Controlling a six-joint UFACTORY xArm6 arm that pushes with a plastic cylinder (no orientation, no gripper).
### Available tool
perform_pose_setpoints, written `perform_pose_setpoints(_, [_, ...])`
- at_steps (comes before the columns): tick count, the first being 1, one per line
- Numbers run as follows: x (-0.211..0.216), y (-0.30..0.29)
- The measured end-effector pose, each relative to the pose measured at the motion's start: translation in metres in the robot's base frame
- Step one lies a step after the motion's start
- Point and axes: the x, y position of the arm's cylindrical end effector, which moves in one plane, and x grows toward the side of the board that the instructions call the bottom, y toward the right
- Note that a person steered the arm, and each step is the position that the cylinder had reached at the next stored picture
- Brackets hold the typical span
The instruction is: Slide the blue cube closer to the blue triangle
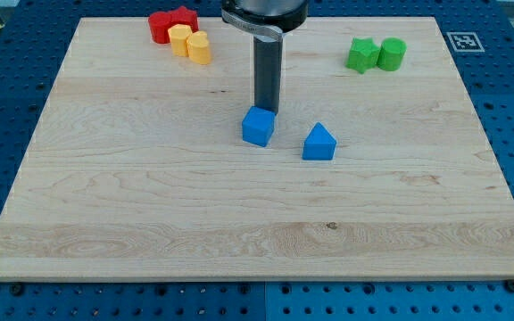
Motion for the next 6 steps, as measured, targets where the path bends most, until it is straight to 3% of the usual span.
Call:
perform_pose_setpoints(2, [-0.013,-0.078])
perform_pose_setpoints(3, [0.014,-0.067])
perform_pose_setpoints(5, [0.033,-0.001])
perform_pose_setpoints(6, [0.041,0.003])
